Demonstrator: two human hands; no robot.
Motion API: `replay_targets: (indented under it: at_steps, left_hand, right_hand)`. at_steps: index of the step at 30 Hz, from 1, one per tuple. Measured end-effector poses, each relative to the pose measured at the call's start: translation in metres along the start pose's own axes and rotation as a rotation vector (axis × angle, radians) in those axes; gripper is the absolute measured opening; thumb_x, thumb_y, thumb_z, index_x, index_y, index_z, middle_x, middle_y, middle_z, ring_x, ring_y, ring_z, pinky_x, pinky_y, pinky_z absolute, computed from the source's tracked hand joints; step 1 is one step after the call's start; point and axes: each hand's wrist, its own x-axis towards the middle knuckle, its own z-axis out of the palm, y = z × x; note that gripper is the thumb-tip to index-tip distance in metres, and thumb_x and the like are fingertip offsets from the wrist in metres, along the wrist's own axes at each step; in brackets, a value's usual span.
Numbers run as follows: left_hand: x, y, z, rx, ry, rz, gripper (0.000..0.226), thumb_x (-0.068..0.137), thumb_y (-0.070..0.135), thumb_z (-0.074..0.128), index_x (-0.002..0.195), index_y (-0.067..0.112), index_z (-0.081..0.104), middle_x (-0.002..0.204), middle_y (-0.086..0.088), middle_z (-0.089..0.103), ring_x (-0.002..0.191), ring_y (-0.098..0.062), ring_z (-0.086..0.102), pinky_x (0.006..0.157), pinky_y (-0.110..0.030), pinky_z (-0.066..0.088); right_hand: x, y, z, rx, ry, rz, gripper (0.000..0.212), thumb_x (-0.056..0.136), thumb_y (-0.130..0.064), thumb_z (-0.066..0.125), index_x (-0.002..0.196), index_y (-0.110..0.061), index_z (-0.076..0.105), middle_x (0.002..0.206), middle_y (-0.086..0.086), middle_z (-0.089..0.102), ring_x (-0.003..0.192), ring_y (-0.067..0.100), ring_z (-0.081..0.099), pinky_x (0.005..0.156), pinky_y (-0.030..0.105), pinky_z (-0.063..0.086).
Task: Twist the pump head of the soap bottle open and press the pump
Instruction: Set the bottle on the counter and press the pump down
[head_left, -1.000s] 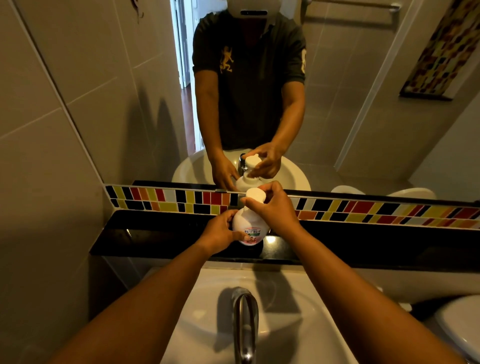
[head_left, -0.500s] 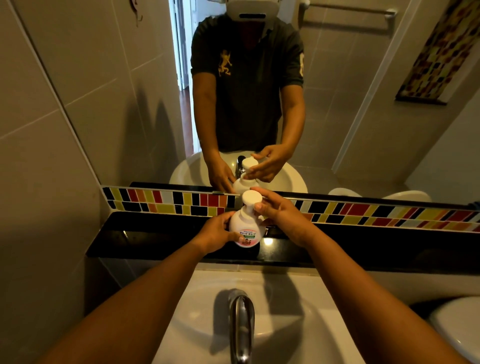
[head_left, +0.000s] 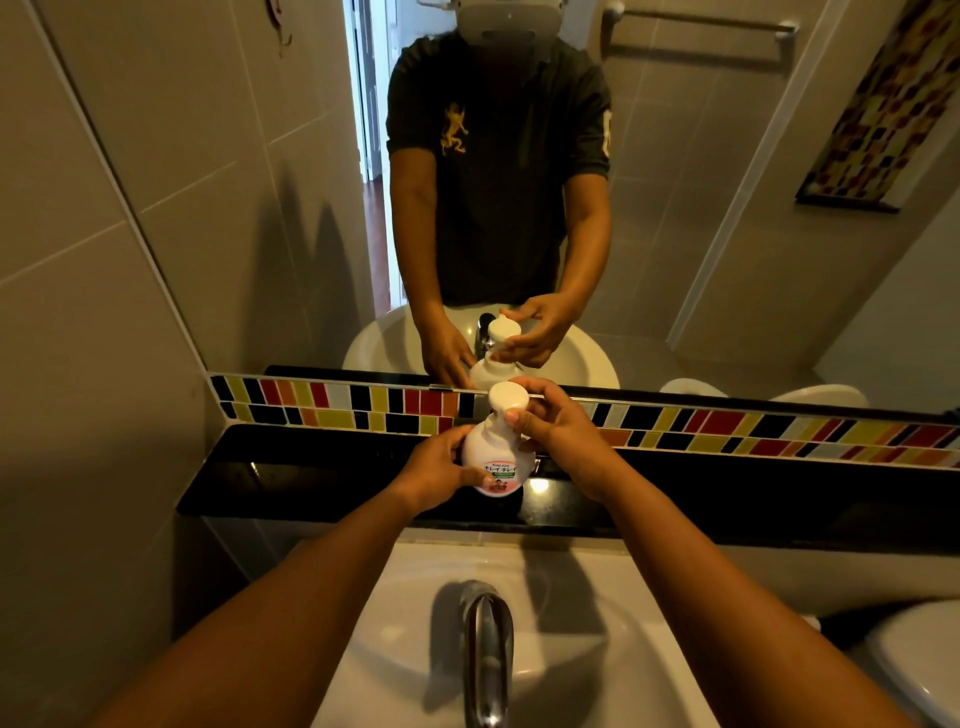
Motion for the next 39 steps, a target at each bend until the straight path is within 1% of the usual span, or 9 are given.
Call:
replay_targets:
  at_steps: [6,9,12,15,18,24,29,33,39]
  left_hand:
    - [-0.001,0.003,-0.002,0.007,-0.025,-0.006,0.070,0.072,0.006,0.079,0.135,0.018,0.052,0.130,-0.008,0.063,0.121,-0.026,0.059,0.102,-0.048,0.049]
    - [-0.002,0.001,-0.003,-0.040,-0.008,-0.017,0.083,0.069,0.004,0.081,0.141,0.019,0.045,0.137,-0.006,0.058,0.127,-0.026,0.055,0.103,-0.049,0.048]
    - [-0.006,-0.001,-0.003,-0.107,0.017,-0.025,0.091,0.068,0.000,0.081,0.146,0.019,0.037,0.143,-0.001,0.052,0.131,-0.023,0.051,0.102,-0.041,0.049]
    - [-0.009,-0.007,-0.003,-0.157,0.026,-0.023,0.086,0.069,-0.004,0.079,0.143,0.017,0.042,0.140,-0.004,0.055,0.128,-0.024,0.054,0.098,-0.038,0.052]
    - [-0.010,-0.013,-0.002,-0.160,0.067,-0.022,0.077,0.069,-0.002,0.079,0.137,0.015,0.048,0.135,-0.007,0.060,0.123,-0.026,0.059,0.097,-0.041,0.053]
    - [-0.007,-0.013,0.002,-0.162,0.107,-0.023,0.064,0.073,-0.004,0.075,0.131,0.011,0.053,0.131,-0.011,0.062,0.121,-0.027,0.060,0.099,-0.042,0.052]
    - [-0.003,-0.012,0.000,-0.161,0.114,-0.025,0.063,0.074,-0.005,0.074,0.132,0.010,0.052,0.131,-0.011,0.062,0.120,-0.027,0.061,0.096,-0.037,0.052]
    - [0.001,-0.011,0.000,-0.176,0.113,-0.027,0.063,0.074,-0.006,0.073,0.132,0.008,0.051,0.132,-0.012,0.062,0.120,-0.028,0.061,0.096,-0.038,0.052]
    - [0.004,-0.012,0.000,-0.168,0.112,-0.033,0.064,0.075,-0.004,0.073,0.133,0.008,0.051,0.133,-0.011,0.061,0.121,-0.028,0.060,0.099,-0.040,0.052]
  right_hand:
    - [-0.002,0.003,-0.007,0.040,0.003,0.005,0.051,0.091,-0.019,0.066,0.139,-0.020,0.050,0.133,0.010,0.062,0.121,0.028,0.060,0.097,0.050,0.054]
    - [-0.006,0.010,-0.014,0.093,0.079,0.012,0.052,0.090,-0.025,0.067,0.139,-0.024,0.050,0.131,0.007,0.065,0.120,0.026,0.062,0.098,0.049,0.053]
    - [-0.012,0.028,-0.020,0.073,0.145,0.062,0.052,0.087,-0.026,0.071,0.136,-0.028,0.052,0.131,0.003,0.063,0.122,0.024,0.059,0.100,0.044,0.050]
    - [-0.018,0.048,-0.020,0.001,0.115,0.132,0.061,0.084,-0.017,0.074,0.139,-0.026,0.048,0.136,0.006,0.057,0.116,0.020,0.059,0.096,0.037,0.052]
    - [-0.021,0.060,-0.013,-0.087,0.075,0.169,0.070,0.084,-0.011,0.074,0.146,-0.023,0.041,0.142,0.008,0.054,0.126,0.025,0.053,0.103,0.042,0.048]
    - [-0.018,0.065,0.002,-0.116,0.059,0.091,0.059,0.087,-0.005,0.068,0.140,-0.023,0.048,0.129,-0.003,0.056,0.122,0.017,0.051,0.096,0.031,0.046]
    - [-0.011,0.068,0.006,-0.121,0.093,0.072,0.059,0.086,-0.005,0.069,0.140,-0.019,0.049,0.136,0.004,0.057,0.121,0.016,0.052,0.100,0.036,0.047]
    - [-0.006,0.070,0.006,-0.133,0.104,0.069,0.059,0.087,-0.007,0.070,0.140,-0.019,0.049,0.139,0.006,0.057,0.127,0.023,0.052,0.106,0.046,0.046]
    - [-0.003,0.072,0.006,-0.133,0.119,0.077,0.058,0.086,-0.008,0.070,0.140,-0.021,0.050,0.139,0.006,0.057,0.127,0.024,0.054,0.106,0.046,0.047]
